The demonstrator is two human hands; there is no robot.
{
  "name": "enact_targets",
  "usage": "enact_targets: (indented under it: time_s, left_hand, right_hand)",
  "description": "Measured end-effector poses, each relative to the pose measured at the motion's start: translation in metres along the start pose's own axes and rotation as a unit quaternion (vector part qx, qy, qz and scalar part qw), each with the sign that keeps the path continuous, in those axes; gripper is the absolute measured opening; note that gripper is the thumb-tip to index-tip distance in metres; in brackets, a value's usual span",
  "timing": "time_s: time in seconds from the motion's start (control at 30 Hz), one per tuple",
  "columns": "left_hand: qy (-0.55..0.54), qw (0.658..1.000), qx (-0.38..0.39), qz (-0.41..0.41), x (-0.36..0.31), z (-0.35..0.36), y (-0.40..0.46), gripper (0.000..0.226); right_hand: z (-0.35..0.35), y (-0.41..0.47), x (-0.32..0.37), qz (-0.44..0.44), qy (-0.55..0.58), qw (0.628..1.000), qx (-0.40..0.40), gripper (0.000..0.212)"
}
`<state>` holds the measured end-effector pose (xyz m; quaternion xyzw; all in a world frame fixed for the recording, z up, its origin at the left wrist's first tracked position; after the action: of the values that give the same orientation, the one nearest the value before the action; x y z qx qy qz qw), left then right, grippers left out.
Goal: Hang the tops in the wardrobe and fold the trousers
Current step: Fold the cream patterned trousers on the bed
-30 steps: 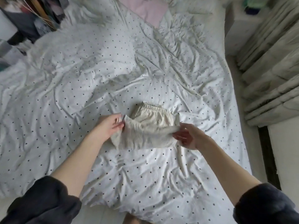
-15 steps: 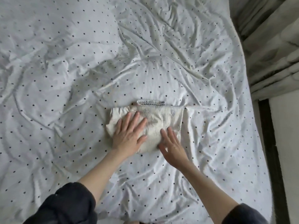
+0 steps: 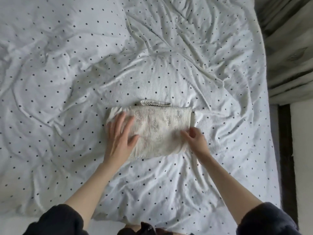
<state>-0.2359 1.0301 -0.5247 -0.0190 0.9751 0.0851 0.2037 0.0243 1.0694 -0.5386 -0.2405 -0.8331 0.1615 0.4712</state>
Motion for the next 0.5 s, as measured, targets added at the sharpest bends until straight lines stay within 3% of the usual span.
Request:
enact_targets:
  time_s: [0.03,0.1,0.23,0.3,0.37,0.47,0.5]
  left_hand:
    - [-0.025,0.995,-0.027,-0.089,0.003,-0.005,-0.003,0.063]
    - [-0.088,0.951,-0.042,-0.294,0.004,-0.016,-0.012,0.069]
    - [-0.241,0.798,0.032,-0.552,0.009,-0.016,-0.027,0.056]
    - [-0.319,0.719,0.098,-0.61,0.012,-0.013,-0.033,0.06]
    - [-0.382,0.67,0.165,-0.615,0.014,-0.011,-0.035,0.073]
    - [-0.376,0.67,0.178,-0.615,0.011,-0.02,-0.029,0.105]
    - [-0.365,0.677,0.161,-0.618,0.012,-0.022,-0.026,0.1]
  right_hand:
    - [-0.002,0.003,0.004,0.021,0.021,0.999,0.025,0.024]
    - [-0.004,0.011,0.012,0.053,0.058,0.994,0.07,0.038]
    - [-0.003,0.027,0.022,0.12,0.094,0.982,0.114,0.029]
    - [-0.003,0.033,0.021,0.137,0.083,0.978,0.13,0.03]
    - [-0.004,0.038,0.018,0.147,0.064,0.976,0.149,0.034]
    - [-0.003,0.033,0.017,0.176,0.047,0.967,0.176,0.03]
    - [-0.003,0.028,0.016,0.198,0.06,0.96,0.19,0.025]
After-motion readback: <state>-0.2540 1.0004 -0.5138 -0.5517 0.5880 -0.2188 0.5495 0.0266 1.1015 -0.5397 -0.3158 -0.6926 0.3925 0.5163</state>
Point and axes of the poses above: each hand's wrist, its own y-axis towards the middle knuckle, its own z-axis out of the palm, x = y × z, the point moved 2 cm from there along y, towards the middle knuckle, and after that the axes turned 9 degrees about -x, right-handed, at the moved point
